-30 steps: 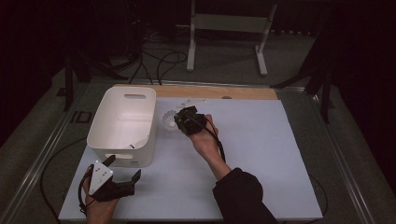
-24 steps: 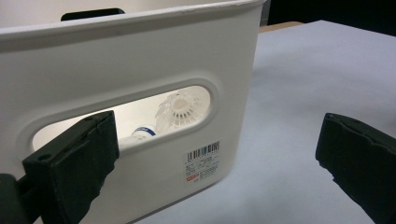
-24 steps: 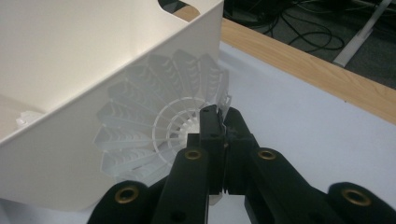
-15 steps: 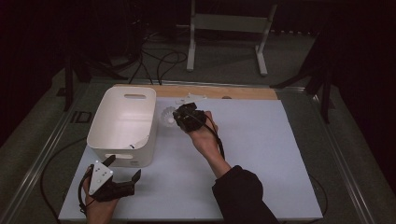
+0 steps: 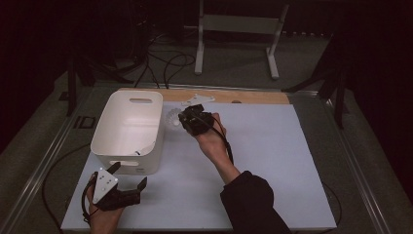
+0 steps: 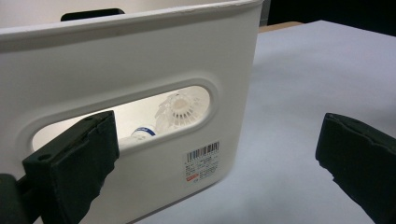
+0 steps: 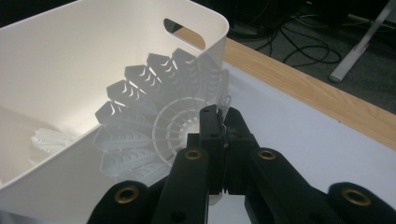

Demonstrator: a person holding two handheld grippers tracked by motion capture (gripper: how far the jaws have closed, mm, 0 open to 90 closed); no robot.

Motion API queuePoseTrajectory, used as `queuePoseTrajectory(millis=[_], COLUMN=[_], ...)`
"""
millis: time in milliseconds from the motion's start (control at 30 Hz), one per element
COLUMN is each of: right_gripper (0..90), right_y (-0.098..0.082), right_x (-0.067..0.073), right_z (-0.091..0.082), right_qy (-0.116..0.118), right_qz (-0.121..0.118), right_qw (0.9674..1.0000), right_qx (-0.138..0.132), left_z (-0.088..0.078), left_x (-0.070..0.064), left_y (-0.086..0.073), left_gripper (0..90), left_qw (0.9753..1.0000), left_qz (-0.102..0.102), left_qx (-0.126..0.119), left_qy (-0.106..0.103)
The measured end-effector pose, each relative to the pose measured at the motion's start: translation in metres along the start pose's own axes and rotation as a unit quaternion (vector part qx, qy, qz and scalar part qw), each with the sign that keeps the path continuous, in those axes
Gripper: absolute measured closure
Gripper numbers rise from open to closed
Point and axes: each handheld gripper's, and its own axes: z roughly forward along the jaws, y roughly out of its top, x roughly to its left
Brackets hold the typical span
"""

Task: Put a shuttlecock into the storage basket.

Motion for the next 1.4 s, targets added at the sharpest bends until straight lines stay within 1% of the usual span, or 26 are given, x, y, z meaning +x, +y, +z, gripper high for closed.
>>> queuePoseTrajectory(millis=[33, 100, 267, 367, 600, 733, 867, 1233, 1400], right_gripper=[88.8, 88.8, 88.8, 88.8, 88.8, 88.8, 88.8, 88.9, 88.9], right_y=[0.0, 0.002, 0.006, 0.009, 0.017, 0.021, 0.024, 0.037, 0.042], right_x=[0.0, 0.002, 0.003, 0.003, 0.005, 0.004, 0.005, 0.007, 0.008], right_z=[0.0, 0.0, -0.001, -0.002, -0.004, -0.006, -0.007, -0.011, -0.012], right_qy=[0.0, -0.002, 0.0, 0.003, 0.003, 0.003, 0.005, 0.009, 0.01], right_qz=[0.0, -0.008, -0.006, -0.009, -0.006, -0.01, -0.008, -0.013, -0.009], right_qw=[1.0, 1.0, 0.9999, 0.9999, 0.9998, 0.9997, 0.9997, 0.9993, 0.9992], right_qx=[0.0, -0.003, -0.009, -0.007, -0.017, -0.02, -0.024, -0.035, -0.039], left_z=[0.0, 0.0, 0.0, 0.0, 0.0, 0.0, 0.0, 0.0, 0.0], left_x=[0.0, 0.0, 0.0, 0.0, 0.0, 0.001, 0.0, 0.0, 0.0], left_y=[0.0, 0.0, 0.0, 0.0, 0.0, 0.0, 0.0, 0.0, 0.0], left_gripper=[0.0, 0.0, 0.0, 0.0, 0.0, 0.0, 0.0, 0.0, 0.0], left_qw=[1.0, 1.0, 1.0, 1.0, 1.0, 1.0, 1.0, 1.0, 1.0], left_qz=[0.0, 0.0, 0.001, 0.001, 0.001, 0.003, 0.001, 0.001, 0.001], left_qx=[0.0, 0.0, 0.001, 0.001, 0.0, 0.001, 0.0, 0.0, 0.0], left_qy=[0.0, 0.0, -0.001, 0.0, -0.001, 0.0, 0.0, 0.0, -0.001])
